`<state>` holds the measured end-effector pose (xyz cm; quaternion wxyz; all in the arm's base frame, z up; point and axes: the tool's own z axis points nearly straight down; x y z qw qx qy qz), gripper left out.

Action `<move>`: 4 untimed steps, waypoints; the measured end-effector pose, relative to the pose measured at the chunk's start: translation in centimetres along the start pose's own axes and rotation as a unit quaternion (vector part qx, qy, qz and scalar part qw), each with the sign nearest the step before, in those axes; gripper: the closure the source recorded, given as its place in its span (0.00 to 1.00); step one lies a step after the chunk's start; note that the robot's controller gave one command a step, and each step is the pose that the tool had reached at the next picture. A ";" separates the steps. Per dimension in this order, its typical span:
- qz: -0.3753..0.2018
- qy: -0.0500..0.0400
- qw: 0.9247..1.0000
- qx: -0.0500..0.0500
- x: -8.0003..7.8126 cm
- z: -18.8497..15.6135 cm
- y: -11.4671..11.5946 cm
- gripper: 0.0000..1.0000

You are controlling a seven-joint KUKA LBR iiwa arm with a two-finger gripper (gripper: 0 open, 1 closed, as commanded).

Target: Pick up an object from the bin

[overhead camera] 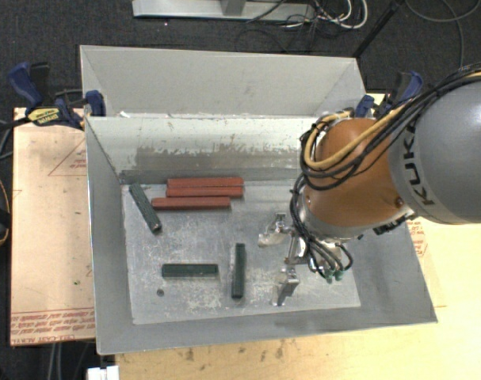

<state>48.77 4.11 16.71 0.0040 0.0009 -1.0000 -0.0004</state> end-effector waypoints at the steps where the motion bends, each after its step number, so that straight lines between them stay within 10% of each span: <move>1: 0.001 -0.004 1.000 0.000 -0.2 -0.3 0.0 0.00; 2: -0.088 -0.005 0.996 0.001 -5.1 9.0 7.2 1.00; 4: -0.088 -0.005 0.996 0.001 -5.1 9.0 7.2 1.00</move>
Offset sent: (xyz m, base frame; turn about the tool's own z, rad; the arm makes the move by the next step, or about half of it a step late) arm 0.0468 0.0716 -0.0971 -0.1784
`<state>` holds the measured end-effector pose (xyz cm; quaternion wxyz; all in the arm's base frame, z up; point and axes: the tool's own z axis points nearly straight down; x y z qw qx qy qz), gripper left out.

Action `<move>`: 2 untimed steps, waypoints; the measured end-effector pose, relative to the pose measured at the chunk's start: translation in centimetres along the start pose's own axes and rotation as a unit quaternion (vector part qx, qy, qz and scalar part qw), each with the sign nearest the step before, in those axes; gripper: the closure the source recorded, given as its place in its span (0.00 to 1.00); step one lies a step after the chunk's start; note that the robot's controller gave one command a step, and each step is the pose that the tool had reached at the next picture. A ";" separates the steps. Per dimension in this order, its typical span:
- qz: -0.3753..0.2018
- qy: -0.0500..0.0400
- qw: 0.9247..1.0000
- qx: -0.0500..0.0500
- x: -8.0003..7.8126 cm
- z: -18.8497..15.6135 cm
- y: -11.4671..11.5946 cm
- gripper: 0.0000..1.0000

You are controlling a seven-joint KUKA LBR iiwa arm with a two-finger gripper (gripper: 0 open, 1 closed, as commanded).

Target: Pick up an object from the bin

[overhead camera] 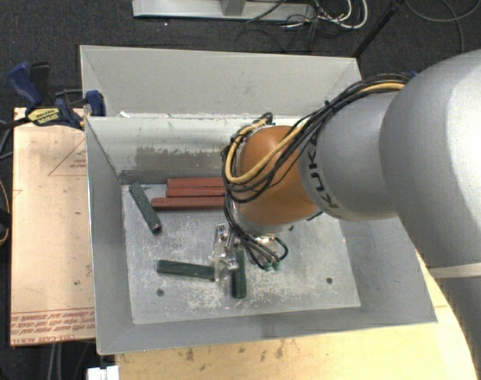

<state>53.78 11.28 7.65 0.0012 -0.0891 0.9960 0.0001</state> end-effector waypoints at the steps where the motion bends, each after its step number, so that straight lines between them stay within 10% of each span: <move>1: 0.021 -0.003 1.000 -0.001 0.4 -16.6 2.7 1.00; 2: 0.021 0.000 1.000 -0.001 0.6 -16.3 2.7 1.00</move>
Offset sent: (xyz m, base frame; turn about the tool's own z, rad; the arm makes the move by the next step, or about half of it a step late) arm 0.0000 0.0000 0.0000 0.0000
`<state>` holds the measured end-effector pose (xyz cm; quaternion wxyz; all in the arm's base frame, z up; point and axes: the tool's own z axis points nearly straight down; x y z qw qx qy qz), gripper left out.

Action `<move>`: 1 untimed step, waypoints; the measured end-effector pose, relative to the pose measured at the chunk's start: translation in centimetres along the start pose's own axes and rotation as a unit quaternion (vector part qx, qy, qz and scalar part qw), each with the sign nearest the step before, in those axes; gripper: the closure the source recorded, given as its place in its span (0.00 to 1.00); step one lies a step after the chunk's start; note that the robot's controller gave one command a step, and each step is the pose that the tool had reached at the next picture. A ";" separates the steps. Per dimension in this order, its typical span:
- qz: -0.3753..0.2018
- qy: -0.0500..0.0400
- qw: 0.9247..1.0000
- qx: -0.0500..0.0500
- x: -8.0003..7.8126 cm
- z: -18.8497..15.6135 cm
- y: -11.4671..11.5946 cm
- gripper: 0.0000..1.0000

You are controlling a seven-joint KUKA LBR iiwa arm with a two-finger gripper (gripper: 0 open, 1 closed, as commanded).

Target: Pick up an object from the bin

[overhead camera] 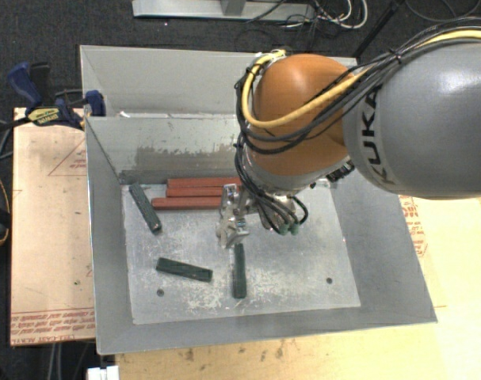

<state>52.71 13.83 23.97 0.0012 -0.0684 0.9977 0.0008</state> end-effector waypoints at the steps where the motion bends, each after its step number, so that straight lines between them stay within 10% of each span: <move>1: -0.003 0.002 1.000 0.000 1.2 8.4 0.0 0.00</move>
Offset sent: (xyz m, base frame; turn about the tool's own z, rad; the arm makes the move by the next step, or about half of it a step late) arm 0.0000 0.0000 0.0000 0.0000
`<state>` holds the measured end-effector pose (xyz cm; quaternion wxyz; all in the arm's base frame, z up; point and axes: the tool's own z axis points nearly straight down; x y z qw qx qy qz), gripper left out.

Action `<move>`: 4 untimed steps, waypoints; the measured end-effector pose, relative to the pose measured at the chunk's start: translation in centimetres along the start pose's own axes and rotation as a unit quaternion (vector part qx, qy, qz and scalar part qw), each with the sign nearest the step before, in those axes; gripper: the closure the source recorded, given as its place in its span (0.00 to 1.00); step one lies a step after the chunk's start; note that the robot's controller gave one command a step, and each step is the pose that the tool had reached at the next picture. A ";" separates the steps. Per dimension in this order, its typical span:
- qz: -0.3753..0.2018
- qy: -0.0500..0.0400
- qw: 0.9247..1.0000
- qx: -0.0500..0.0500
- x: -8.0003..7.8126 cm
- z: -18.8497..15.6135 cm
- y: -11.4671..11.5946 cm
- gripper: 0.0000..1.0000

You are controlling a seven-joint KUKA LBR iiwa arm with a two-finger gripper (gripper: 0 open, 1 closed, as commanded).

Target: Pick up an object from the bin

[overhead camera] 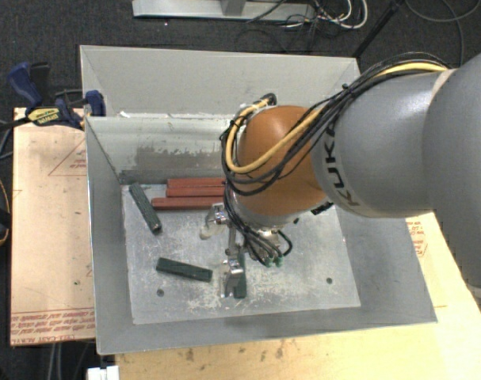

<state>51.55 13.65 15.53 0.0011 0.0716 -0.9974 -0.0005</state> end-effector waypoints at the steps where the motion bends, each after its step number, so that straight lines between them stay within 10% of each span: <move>1: 0.000 -0.001 1.000 0.000 -0.1 -0.1 0.0 0.00; 2: 0.046 -0.009 0.999 -0.002 -0.5 7.8 1.3 1.00; 3: 0.047 -0.009 0.999 -0.002 -0.5 7.8 1.3 1.00; 4: 0.063 -0.004 0.998 -0.001 -1.8 -7.2 3.0 1.00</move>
Offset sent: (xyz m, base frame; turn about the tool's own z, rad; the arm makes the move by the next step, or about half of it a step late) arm -0.0030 0.0117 -0.0853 0.0932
